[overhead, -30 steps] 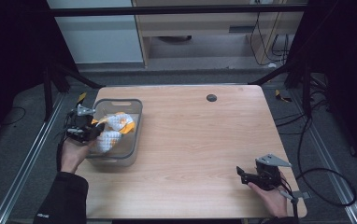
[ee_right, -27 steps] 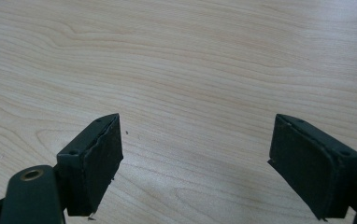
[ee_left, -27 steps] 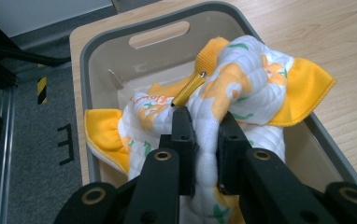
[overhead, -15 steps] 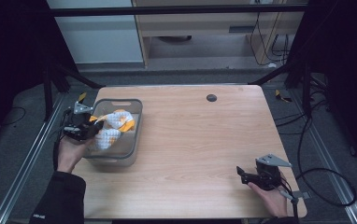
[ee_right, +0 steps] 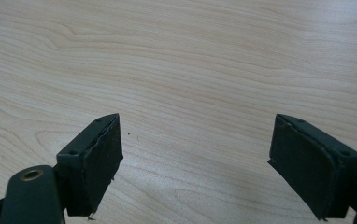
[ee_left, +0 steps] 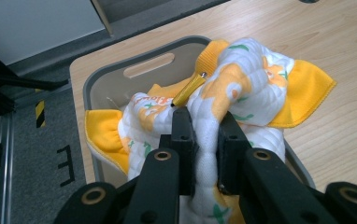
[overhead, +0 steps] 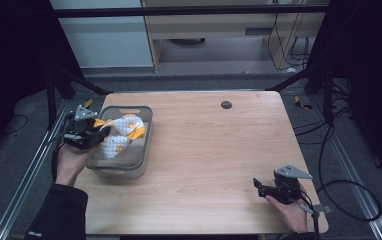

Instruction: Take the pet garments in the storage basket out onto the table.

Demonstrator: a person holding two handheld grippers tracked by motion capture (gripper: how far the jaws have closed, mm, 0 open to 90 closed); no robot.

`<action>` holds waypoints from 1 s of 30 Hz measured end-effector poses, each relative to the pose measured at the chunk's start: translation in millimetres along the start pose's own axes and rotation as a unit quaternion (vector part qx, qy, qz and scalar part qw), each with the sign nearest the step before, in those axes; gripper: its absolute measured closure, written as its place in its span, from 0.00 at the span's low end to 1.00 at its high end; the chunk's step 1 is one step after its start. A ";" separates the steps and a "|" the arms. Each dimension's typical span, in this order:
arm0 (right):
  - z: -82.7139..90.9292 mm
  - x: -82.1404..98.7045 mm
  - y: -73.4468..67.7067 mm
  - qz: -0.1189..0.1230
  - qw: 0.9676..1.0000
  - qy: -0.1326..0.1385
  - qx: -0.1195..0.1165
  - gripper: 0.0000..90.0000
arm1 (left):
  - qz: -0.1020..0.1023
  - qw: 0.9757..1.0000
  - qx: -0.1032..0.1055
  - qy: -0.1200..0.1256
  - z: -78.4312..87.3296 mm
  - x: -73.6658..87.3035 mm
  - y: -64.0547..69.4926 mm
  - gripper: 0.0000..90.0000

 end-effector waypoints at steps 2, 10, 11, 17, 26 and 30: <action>0.0 0.0 0.1 0.000 1.000 0.000 0.000 0.19 | -0.003 1.000 0.002 0.002 2.8 -2.0 1.4 0.89; 0.3 0.0 0.2 -0.002 1.000 0.000 0.001 0.19 | -0.016 1.000 0.012 0.008 12.0 -8.4 7.6 0.89; 0.3 -0.1 0.2 -0.001 1.000 0.000 0.002 0.19 | -0.016 1.000 0.012 0.008 12.0 -8.4 7.6 0.89; 1.5 -0.9 0.4 0.000 1.000 0.008 0.003 0.19 | -0.032 0.999 0.021 0.014 16.1 -15.5 18.9 0.89; 2.2 -1.2 0.9 0.000 1.000 0.012 0.005 0.19 | -0.054 0.998 0.035 0.016 20.1 -25.2 34.0 0.89; 2.5 -1.3 0.5 -0.002 1.000 0.011 0.004 0.19 | -0.065 0.997 0.041 0.015 21.7 -29.0 40.1 0.89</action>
Point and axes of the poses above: each handheld gripper's, and its own axes: z roughly backward along the jaws, x roughly out of its underside, y roughly to its right, the point moved 3 cm from there along -z, roughly forward along the jaws, and after that the axes turned 3 degrees about x, right-handed, at the moved point
